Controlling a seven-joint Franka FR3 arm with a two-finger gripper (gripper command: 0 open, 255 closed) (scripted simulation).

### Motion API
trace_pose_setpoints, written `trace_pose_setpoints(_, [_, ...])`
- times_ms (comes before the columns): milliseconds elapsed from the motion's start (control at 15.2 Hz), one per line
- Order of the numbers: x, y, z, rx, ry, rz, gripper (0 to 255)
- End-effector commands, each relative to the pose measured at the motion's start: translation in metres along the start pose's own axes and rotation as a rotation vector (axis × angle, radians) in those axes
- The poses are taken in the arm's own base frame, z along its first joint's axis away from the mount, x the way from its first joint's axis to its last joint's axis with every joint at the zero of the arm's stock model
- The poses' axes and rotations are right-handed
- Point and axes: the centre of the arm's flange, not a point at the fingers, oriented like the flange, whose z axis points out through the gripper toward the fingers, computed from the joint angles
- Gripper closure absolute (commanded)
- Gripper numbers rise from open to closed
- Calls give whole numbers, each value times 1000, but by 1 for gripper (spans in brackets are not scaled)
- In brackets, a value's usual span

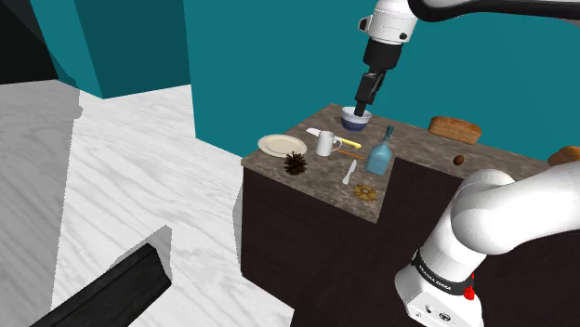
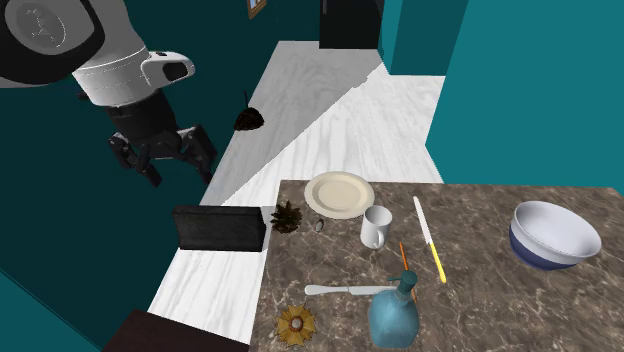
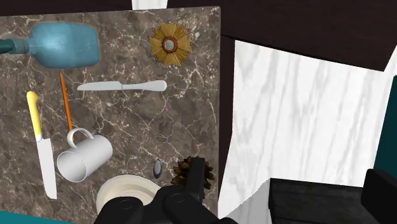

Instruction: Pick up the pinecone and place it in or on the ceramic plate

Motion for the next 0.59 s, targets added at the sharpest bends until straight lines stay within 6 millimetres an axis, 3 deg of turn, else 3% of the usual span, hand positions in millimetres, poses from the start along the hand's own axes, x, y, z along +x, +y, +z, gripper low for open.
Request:
trace_pose_setpoints(0, [0, 0, 0, 0, 0, 0, 0])
trace_pose_setpoints(528, [70, 12, 82, -42, -38, 21, 0])
